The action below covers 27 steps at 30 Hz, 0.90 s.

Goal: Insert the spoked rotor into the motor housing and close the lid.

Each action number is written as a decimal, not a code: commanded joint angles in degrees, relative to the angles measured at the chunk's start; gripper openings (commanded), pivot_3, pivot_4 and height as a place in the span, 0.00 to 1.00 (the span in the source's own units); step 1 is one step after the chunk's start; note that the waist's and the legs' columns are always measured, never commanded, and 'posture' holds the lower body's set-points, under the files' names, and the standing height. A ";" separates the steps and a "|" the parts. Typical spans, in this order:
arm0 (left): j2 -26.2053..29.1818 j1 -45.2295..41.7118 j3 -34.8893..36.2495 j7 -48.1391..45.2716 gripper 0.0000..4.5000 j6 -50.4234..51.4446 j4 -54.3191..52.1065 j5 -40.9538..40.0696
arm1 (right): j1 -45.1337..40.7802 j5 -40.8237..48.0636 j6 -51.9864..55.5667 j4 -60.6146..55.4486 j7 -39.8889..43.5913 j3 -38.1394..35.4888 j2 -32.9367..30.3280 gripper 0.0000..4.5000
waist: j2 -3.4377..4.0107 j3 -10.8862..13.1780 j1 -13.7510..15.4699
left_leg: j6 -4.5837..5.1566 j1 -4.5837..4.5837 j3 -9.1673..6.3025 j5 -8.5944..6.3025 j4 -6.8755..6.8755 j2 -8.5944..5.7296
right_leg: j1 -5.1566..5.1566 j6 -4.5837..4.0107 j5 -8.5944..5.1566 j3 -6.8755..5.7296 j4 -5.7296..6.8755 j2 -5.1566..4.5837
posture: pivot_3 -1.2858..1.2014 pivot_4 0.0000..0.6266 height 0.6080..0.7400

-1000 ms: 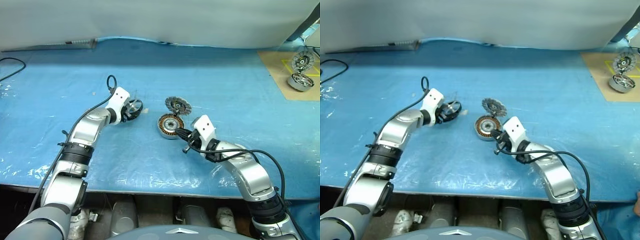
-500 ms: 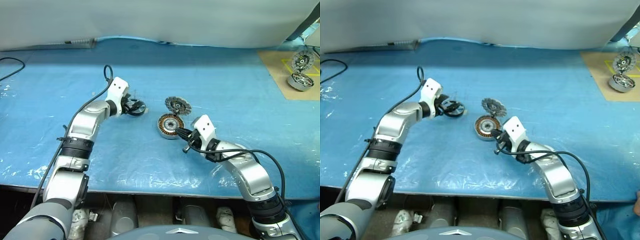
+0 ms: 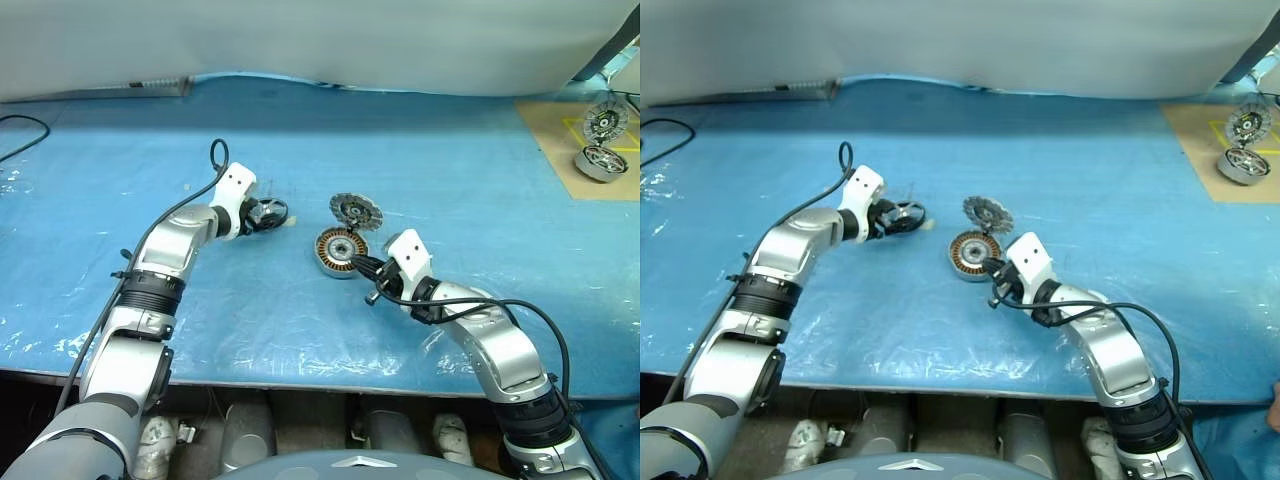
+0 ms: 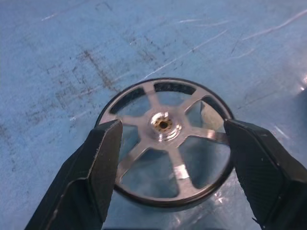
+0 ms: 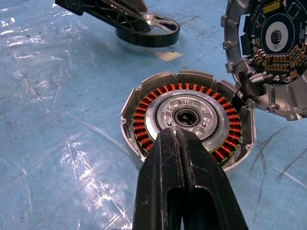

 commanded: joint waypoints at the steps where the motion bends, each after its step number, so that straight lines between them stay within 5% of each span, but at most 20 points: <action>1: 0.21 -0.26 0.10 0.26 0.79 -1.20 -0.04 0.47 | 0.04 0.38 -0.82 -1.54 -0.10 -0.44 -0.10 0.00 | 0.00 0.00 0.02 | 0.00 0.00 0.00 0.00 0.00 0.00 | 0.00 0.00 0.00 0.00 0.00 0.00 | 0.52 0.24 1.00; 7: 1.16 -0.32 1.94 -2.80 0.79 -0.52 -5.26 -2.76 | 0.17 0.37 -0.64 -1.73 -0.29 -0.37 -0.15 0.00 | 0.00 0.00 0.04 | 0.00 -0.01 0.00 0.00 0.00 0.00 | 0.00 0.00 0.00 0.00 0.00 0.00 | 0.52 0.24 1.00; 14: 10.02 -7.55 -2.57 -17.00 0.79 -4.05 -1.78 -1.44 | -1.03 0.26 -1.08 -0.25 0.18 0.16 0.09 0.00 | 0.00 0.01 -0.01 | 0.00 0.09 0.00 0.00 -0.01 0.02 | -0.01 -0.01 0.00 -0.01 0.02 0.02 | 0.52 0.24 1.00; 21: 14.95 -22.24 -14.98 -35.66 0.79 -25.75 19.60 10.31 | -3.47 -0.03 -2.69 2.91 1.78 1.31 0.04 0.00 | -0.01 0.02 0.16 | -0.01 0.15 0.00 0.00 -0.02 -0.03 | 0.00 0.01 0.00 0.02 0.00 -0.01 | 0.52 0.24 1.00; 27: 9.88 -34.65 -20.69 -44.74 0.79 -38.43 38.82 18.14 | -5.09 0.19 -3.85 4.75 3.19 1.65 0.10 0.00 | -0.06 0.05 0.25 | -0.01 0.09 -0.03 0.01 0.00 -0.04 | -0.01 0.18 0.11 0.00 0.00 0.00 | 0.52 0.24 1.00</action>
